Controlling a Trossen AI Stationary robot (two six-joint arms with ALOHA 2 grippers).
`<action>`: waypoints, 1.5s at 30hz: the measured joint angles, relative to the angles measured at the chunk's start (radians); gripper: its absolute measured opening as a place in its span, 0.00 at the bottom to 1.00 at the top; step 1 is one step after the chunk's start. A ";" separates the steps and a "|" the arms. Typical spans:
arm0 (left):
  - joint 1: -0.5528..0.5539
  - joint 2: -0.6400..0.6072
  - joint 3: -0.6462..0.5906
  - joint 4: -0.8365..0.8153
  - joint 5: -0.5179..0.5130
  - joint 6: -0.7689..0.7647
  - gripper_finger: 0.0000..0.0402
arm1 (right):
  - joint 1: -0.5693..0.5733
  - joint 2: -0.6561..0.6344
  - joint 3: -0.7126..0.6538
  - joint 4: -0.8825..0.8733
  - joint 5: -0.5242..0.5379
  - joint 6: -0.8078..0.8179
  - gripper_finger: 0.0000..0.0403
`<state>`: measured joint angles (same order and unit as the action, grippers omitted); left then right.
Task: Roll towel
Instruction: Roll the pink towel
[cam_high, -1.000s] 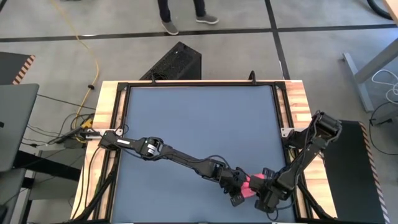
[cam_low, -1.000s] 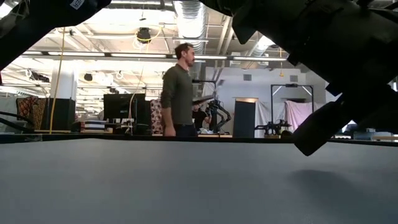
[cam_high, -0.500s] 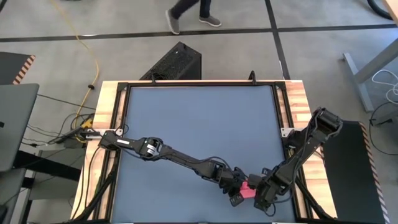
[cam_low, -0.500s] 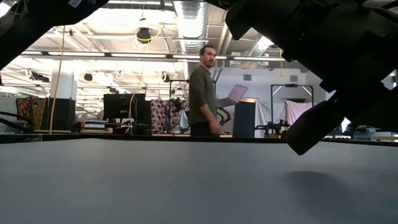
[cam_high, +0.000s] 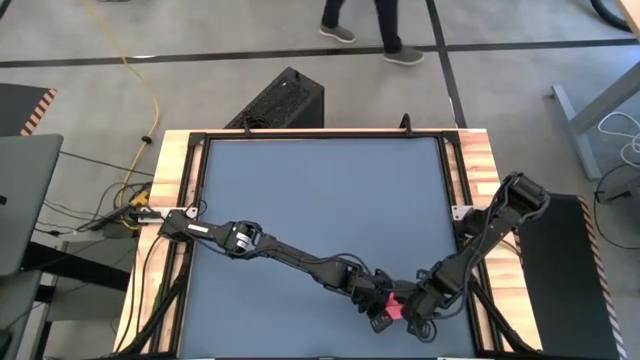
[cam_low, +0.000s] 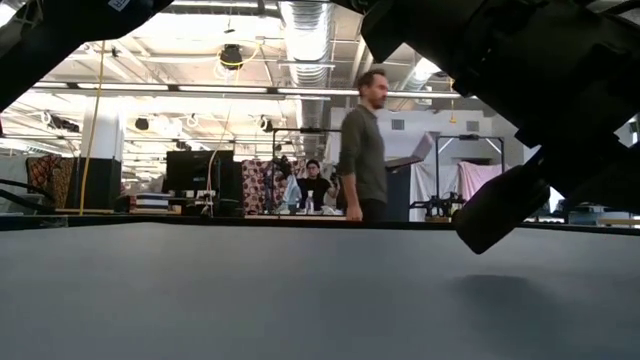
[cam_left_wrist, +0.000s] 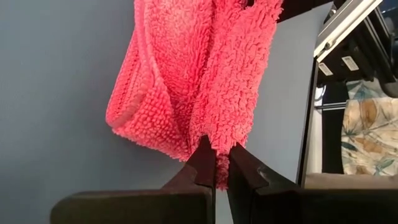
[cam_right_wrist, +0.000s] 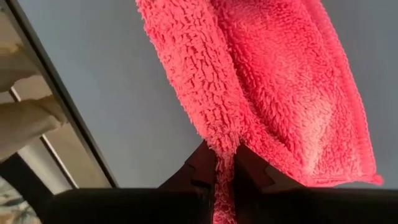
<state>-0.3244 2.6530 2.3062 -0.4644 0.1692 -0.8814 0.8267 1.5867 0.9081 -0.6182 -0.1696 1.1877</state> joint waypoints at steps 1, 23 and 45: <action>0.000 0.000 0.000 0.000 0.000 0.000 0.00 | -0.004 0.000 -0.001 0.001 -0.008 -0.012 0.13; -0.001 0.000 -0.001 0.059 0.019 0.032 0.00 | 0.043 -0.291 -0.377 0.440 0.123 0.163 0.13; 0.010 -0.004 0.001 -0.052 0.003 0.032 0.00 | 0.051 -0.217 -0.374 0.440 0.174 0.125 0.17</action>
<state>-0.3141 2.6492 2.3070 -0.5160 0.1723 -0.8494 0.8780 1.3697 0.5343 -0.1783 0.0040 1.3127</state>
